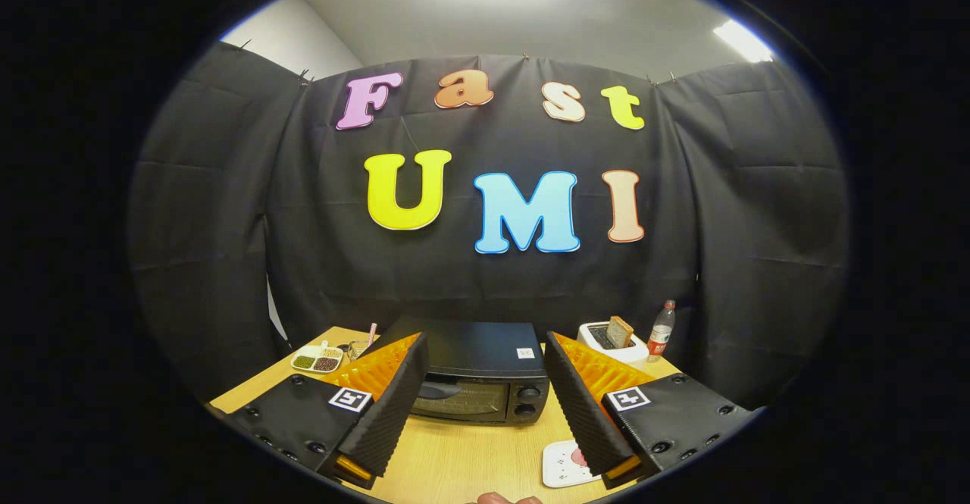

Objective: Open the toaster oven, put the food inside, and close the toaster oven door.

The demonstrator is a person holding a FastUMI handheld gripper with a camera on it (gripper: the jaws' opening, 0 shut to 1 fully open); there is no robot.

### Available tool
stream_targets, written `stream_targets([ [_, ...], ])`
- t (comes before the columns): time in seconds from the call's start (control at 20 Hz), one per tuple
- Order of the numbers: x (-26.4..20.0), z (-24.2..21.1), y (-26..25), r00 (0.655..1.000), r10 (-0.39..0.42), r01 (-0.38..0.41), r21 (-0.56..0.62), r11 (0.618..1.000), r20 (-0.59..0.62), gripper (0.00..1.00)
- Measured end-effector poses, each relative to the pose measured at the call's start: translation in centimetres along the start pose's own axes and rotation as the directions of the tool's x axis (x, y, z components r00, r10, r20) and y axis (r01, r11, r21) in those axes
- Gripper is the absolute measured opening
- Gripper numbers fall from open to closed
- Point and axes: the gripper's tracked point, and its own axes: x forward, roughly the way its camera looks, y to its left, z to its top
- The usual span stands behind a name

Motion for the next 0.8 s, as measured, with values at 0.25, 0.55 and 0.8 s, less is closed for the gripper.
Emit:
stream_targets([
  [0.25,2.1,-1.6,2.1,0.998,0.018,-0.017,0.003,1.0,-0.058,0.97],
  [0.55,5.5,-3.8,4.4,0.995,0.025,-0.027,-0.021,0.999,-0.099,0.97],
  [0.8,8.7,-6.7,6.6,0.99,0.054,-0.054,0.004,0.999,-0.128,0.98],
])
